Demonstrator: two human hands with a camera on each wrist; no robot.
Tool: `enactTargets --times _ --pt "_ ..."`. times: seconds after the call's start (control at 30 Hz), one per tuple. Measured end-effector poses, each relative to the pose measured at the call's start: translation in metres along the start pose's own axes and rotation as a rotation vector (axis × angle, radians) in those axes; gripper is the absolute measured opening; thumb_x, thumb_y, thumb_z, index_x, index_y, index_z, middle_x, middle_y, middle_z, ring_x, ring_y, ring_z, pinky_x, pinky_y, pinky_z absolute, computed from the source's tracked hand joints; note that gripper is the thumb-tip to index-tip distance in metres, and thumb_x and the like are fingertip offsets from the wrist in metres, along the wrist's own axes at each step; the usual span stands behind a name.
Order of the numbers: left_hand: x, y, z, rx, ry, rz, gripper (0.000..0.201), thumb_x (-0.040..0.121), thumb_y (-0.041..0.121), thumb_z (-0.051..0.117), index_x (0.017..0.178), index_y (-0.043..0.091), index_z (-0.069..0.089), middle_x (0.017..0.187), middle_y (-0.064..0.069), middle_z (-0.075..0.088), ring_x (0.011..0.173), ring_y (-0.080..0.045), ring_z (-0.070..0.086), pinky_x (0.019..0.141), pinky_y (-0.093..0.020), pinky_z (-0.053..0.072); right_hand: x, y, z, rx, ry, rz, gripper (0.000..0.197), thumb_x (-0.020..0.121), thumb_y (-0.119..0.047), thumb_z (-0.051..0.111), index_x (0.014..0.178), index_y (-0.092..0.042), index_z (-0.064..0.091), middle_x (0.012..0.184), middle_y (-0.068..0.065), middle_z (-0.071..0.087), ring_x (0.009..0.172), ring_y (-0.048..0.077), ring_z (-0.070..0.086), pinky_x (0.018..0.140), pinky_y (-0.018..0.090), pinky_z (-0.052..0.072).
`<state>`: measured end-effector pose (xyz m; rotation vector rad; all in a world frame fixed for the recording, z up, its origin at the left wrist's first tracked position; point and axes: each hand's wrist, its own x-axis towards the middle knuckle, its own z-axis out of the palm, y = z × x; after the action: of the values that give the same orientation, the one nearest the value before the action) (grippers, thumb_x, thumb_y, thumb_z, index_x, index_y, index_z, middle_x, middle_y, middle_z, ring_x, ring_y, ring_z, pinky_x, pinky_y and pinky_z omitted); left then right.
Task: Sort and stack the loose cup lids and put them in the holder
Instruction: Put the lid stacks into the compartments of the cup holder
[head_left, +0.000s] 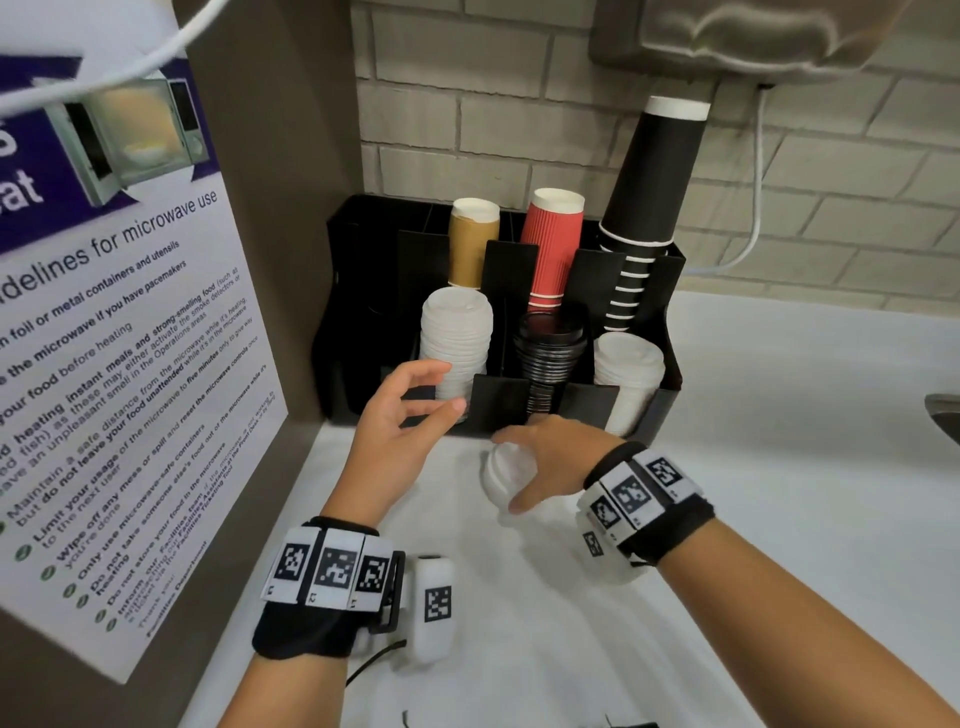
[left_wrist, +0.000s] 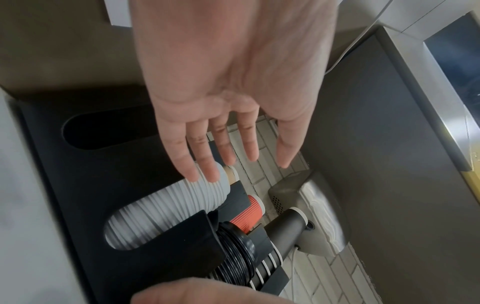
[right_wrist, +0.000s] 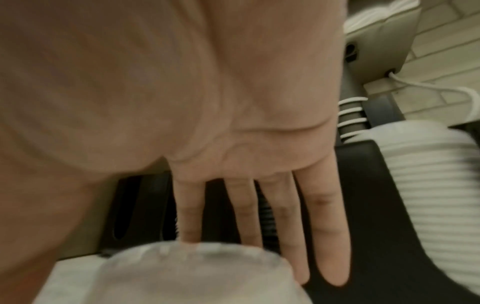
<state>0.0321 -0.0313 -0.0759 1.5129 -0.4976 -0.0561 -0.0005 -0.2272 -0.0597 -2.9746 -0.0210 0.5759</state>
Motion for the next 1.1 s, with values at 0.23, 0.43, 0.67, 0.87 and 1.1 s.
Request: enactTargets --times 0.23,0.43,0.67,0.87,1.1 --pt "0.001 -0.003 0.0 0.001 0.005 -0.006 0.032 0.088 0.018 0.068 0.112 0.037 0.06 0.12 0.011 0.057 0.098 -0.012 0.065 0.082 -0.022 0.048 0.011 -0.004 0.009 0.023 -0.008 0.018 0.086 0.063 -0.049 0.081 0.134 -0.031 0.036 0.113 0.005 0.037 0.088 0.024 0.046 0.073 0.031 0.043" --pt "0.002 -0.002 -0.002 0.005 0.018 0.003 0.031 0.088 0.017 0.068 0.112 0.036 0.06 0.119 0.012 0.058 0.093 -0.006 0.066 0.077 -0.019 0.049 0.002 0.003 -0.001 0.098 0.085 0.015 0.076 0.063 -0.043 0.079 0.126 -0.034 0.037 0.11 0.002 0.036 0.088 0.026 0.05 0.073 0.033 0.047" --pt "-0.006 0.004 0.012 -0.015 -0.294 -0.088 0.093 0.057 0.039 0.091 0.137 0.045 0.044 0.139 0.014 0.05 0.121 -0.008 0.056 0.094 -0.028 0.05 -0.037 0.001 -0.029 0.792 0.302 -0.25 0.06 0.071 -0.024 0.078 0.118 -0.042 0.045 0.106 -0.007 0.057 0.095 0.01 0.059 0.082 0.023 0.05" --pt "-0.01 0.011 0.026 -0.152 -0.292 -0.006 0.089 0.057 0.032 0.088 0.132 0.053 0.046 0.138 0.004 0.052 0.116 -0.017 0.062 0.086 -0.034 0.056 -0.055 -0.011 -0.023 1.093 0.332 -0.338 0.06 0.069 -0.027 0.078 0.12 -0.042 0.05 0.113 -0.001 0.062 0.099 0.018 0.067 0.087 0.034 0.055" --pt "-0.01 0.014 0.025 -0.138 -0.277 0.008 0.088 0.057 0.032 0.088 0.132 0.051 0.046 0.136 0.008 0.053 0.113 -0.015 0.064 0.084 -0.033 0.057 -0.058 -0.006 -0.016 1.209 0.406 -0.334 0.061 0.069 -0.025 0.082 0.124 -0.032 0.055 0.12 0.0 0.063 0.107 0.022 0.064 0.091 0.04 0.054"
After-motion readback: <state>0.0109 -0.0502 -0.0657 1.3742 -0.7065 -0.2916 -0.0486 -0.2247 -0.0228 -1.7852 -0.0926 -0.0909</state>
